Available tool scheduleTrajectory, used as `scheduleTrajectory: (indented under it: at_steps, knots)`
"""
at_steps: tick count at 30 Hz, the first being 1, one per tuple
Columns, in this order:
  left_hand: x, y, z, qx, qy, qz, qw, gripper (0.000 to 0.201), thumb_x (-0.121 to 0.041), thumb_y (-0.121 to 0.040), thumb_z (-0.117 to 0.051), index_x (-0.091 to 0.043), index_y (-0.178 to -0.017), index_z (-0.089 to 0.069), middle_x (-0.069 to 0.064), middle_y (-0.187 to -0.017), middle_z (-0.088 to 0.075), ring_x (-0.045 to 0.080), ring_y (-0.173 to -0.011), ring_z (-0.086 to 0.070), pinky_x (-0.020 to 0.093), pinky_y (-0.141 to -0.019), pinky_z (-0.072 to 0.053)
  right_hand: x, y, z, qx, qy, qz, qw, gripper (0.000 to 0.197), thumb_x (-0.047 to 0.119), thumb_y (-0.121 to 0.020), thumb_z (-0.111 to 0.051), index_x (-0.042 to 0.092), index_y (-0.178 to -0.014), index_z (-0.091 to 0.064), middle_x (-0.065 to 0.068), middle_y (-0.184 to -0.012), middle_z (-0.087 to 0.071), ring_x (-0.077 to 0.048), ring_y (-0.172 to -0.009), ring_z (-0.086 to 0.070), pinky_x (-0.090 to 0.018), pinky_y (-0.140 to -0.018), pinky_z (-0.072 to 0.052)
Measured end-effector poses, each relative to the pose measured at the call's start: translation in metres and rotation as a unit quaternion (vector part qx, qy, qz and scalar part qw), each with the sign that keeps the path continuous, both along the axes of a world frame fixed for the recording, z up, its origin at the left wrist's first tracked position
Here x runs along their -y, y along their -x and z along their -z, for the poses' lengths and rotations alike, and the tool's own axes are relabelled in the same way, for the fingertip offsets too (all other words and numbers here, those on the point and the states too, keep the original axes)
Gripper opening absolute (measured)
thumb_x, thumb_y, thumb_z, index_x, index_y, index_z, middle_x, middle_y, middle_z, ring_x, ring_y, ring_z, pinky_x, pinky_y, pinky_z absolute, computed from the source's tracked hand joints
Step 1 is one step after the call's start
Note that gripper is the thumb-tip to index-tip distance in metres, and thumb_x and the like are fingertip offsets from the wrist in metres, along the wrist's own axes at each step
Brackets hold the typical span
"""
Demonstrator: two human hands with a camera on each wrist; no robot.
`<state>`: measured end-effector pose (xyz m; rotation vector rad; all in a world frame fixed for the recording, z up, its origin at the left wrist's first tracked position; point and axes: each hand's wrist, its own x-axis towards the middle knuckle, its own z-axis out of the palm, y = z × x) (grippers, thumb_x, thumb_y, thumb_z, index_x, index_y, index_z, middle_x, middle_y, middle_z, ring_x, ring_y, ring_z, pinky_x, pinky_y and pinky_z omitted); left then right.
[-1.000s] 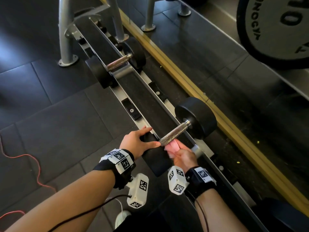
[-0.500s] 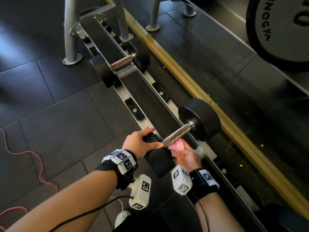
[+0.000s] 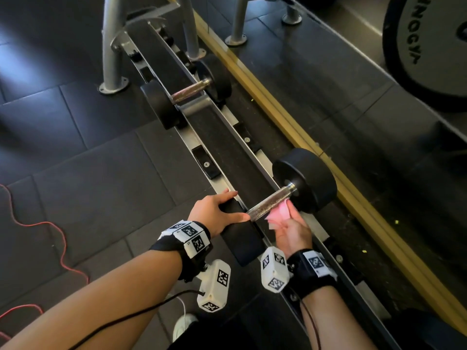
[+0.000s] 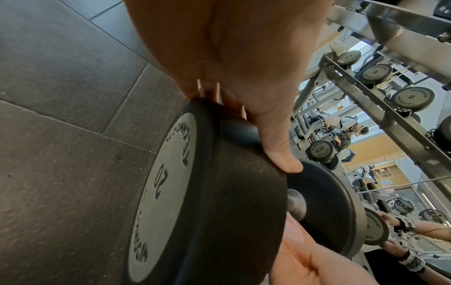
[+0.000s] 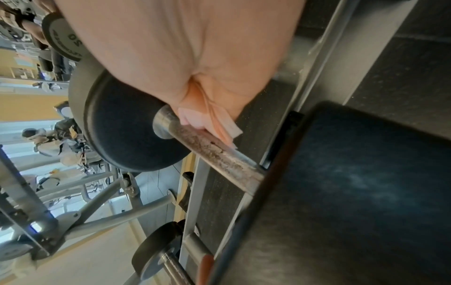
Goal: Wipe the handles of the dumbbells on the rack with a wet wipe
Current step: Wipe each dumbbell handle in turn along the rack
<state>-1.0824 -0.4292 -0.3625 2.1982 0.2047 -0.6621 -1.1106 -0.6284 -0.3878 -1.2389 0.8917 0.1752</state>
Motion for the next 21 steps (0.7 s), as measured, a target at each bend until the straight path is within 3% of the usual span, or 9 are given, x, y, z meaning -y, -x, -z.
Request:
scheduleTrajectory:
  at_steps: [5, 8, 11, 13, 14, 16, 18, 19, 21]
  knots:
    - [0.001, 0.003, -0.002, 0.001, 0.003, -0.005, 1.000, 0.077, -0.056, -0.071, -0.080, -0.046, -0.140, -0.048, -0.026, -0.153, -0.035, 0.011, -0.137, -0.044, 0.026, -0.108, -0.037, -0.004, -0.006, -0.006, 0.001, -0.049, 0.042, 0.998, 0.038, -0.004, -0.096, -0.048, 0.023, -0.105, -0.073, -0.006, -0.105, -0.072, -0.016, -0.089, -0.073, -0.022, -0.063, -0.058]
    - [0.001, 0.003, -0.006, -0.002, 0.005, -0.001, 1.000, 0.077, -0.054, -0.072, -0.080, -0.045, -0.141, -0.047, -0.025, -0.154, -0.034, 0.011, -0.138, -0.044, 0.025, -0.109, -0.035, 0.005, 0.000, -0.017, 0.015, -0.002, -0.059, 0.998, 0.048, -0.007, -0.094, -0.041, 0.027, -0.107, -0.073, 0.004, -0.112, -0.065, -0.012, -0.091, -0.067, -0.021, -0.072, -0.055]
    - [-0.001, 0.003, -0.006, -0.006, 0.011, 0.005, 1.000, 0.078, -0.054, -0.072, -0.080, -0.045, -0.142, -0.046, -0.024, -0.155, -0.033, 0.012, -0.138, -0.042, 0.026, -0.110, -0.034, 0.019, -0.017, -0.029, 0.074, 0.135, -0.204, 0.967, 0.047, 0.008, -0.096, -0.047, 0.045, -0.112, -0.070, 0.025, -0.110, -0.052, 0.000, -0.095, -0.056, -0.015, -0.079, -0.046]
    - [-0.001, 0.004, -0.005, -0.006, 0.015, 0.007, 1.000, 0.079, -0.055, -0.072, -0.079, -0.045, -0.143, -0.044, -0.024, -0.155, -0.032, 0.012, -0.138, -0.042, 0.026, -0.109, -0.035, 0.025, -0.040, -0.032, 0.112, 0.272, -0.347, 0.890, 0.052, 0.015, -0.100, -0.043, 0.058, -0.128, -0.051, 0.029, -0.105, -0.047, 0.007, -0.091, -0.055, -0.009, -0.078, -0.045]
    - [-0.002, 0.004, -0.004, -0.005, 0.016, 0.007, 1.000, 0.080, -0.055, -0.072, -0.079, -0.045, -0.143, -0.044, -0.023, -0.155, -0.032, 0.012, -0.138, -0.042, 0.027, -0.110, -0.035, 0.026, -0.050, -0.031, 0.118, 0.340, -0.416, 0.835, 0.058, 0.014, -0.101, -0.041, 0.062, -0.133, -0.040, 0.026, -0.107, -0.049, 0.009, -0.094, -0.054, -0.010, -0.085, -0.043]
    - [-0.002, 0.004, -0.003, -0.002, 0.019, 0.006, 1.000, 0.080, -0.055, -0.072, -0.079, -0.045, -0.143, -0.044, -0.023, -0.155, -0.033, 0.012, -0.138, -0.042, 0.029, -0.111, -0.036, 0.026, -0.065, -0.021, 0.120, 0.428, -0.531, 0.722, 0.068, 0.002, -0.098, -0.040, 0.055, -0.141, -0.032, 0.018, -0.134, -0.047, 0.003, -0.122, -0.044, -0.020, -0.105, -0.029]
    - [-0.002, 0.005, -0.001, 0.002, 0.023, 0.004, 1.000, 0.079, -0.055, -0.072, -0.079, -0.045, -0.143, -0.045, -0.022, -0.155, -0.034, 0.012, -0.138, -0.043, 0.030, -0.111, -0.036, 0.028, -0.071, -0.007, 0.106, 0.478, -0.602, 0.631, 0.074, -0.009, -0.092, -0.045, 0.040, -0.146, -0.035, 0.013, -0.151, -0.038, -0.010, -0.140, -0.034, -0.024, -0.110, -0.021]
    - [-0.002, 0.005, -0.001, 0.003, 0.025, 0.003, 1.000, 0.079, -0.055, -0.073, -0.079, -0.045, -0.143, -0.045, -0.022, -0.155, -0.034, 0.013, -0.138, -0.043, 0.031, -0.111, -0.037, 0.030, -0.072, -0.001, 0.097, 0.491, -0.613, 0.611, 0.076, -0.011, -0.090, -0.048, 0.036, -0.149, -0.034, 0.008, -0.151, -0.041, -0.014, -0.141, -0.036, -0.026, -0.111, -0.024]
    - [-0.001, 0.005, 0.000, 0.004, 0.027, 0.001, 1.000, 0.078, -0.054, -0.073, -0.079, -0.045, -0.142, -0.045, -0.022, -0.155, -0.034, 0.013, -0.138, -0.043, 0.032, -0.111, -0.037, 0.031, -0.067, 0.006, 0.111, 0.499, -0.595, 0.619, 0.076, -0.008, -0.090, -0.052, 0.033, -0.150, -0.031, 0.003, -0.142, -0.050, -0.017, -0.134, -0.045, -0.030, -0.109, -0.035]
